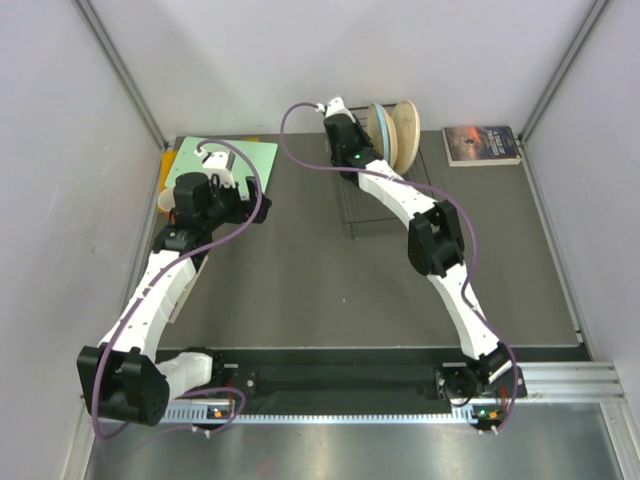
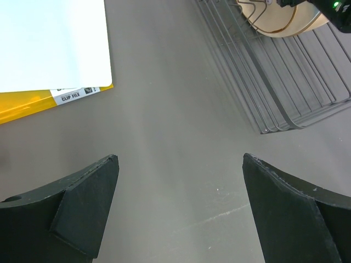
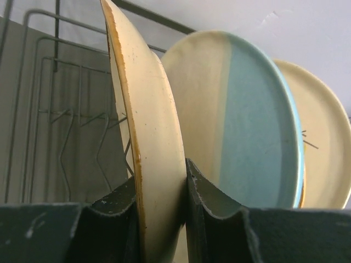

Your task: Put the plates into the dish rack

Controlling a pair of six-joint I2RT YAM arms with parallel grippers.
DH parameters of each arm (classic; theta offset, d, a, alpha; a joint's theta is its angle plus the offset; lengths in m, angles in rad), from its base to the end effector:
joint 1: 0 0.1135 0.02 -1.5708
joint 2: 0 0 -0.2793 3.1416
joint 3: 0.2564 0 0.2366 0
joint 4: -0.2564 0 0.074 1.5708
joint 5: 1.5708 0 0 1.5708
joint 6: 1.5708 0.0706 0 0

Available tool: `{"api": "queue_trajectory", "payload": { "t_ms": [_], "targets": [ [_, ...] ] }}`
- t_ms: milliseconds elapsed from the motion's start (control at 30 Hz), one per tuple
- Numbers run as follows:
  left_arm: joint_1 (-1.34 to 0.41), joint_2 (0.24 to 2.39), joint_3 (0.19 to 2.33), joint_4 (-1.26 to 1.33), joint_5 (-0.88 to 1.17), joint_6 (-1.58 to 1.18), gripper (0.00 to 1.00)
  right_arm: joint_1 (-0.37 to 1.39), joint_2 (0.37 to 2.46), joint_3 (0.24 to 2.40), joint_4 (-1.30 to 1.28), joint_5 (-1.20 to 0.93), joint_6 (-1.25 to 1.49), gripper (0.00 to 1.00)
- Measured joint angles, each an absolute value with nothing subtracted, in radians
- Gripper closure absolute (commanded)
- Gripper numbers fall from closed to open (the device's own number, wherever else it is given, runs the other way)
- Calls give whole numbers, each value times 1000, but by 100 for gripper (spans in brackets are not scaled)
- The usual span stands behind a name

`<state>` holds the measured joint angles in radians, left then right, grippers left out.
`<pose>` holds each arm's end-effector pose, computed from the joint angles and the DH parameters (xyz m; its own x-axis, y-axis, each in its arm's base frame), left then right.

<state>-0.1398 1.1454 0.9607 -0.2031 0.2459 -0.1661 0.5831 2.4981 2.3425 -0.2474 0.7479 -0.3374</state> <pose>0.2676 -0.0550 0.3310 -0.4285 -0.1016 -0.8978 0.2915 0.9250 -0.2438 0.5227 0.2873 0.2556 -0.3482 -0.5204 -0.7797 0.0035 0.8310 -0.5562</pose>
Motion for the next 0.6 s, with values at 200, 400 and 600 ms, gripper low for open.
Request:
{"api": "queue_trajectory", "payload": {
  "t_ms": [200, 400, 600],
  "targets": [
    [-140, 1145, 961, -206, 246, -166, 1, 570, 2498, 2310, -251, 761, -244, 98],
    [-137, 1140, 961, -214, 247, -167, 1, 570, 2498, 2303, -239, 795, -205, 49],
    [-133, 1139, 961, -213, 252, -170, 1, 567, 2498, 2301, -143, 860, -257, 39]
  ]
}}
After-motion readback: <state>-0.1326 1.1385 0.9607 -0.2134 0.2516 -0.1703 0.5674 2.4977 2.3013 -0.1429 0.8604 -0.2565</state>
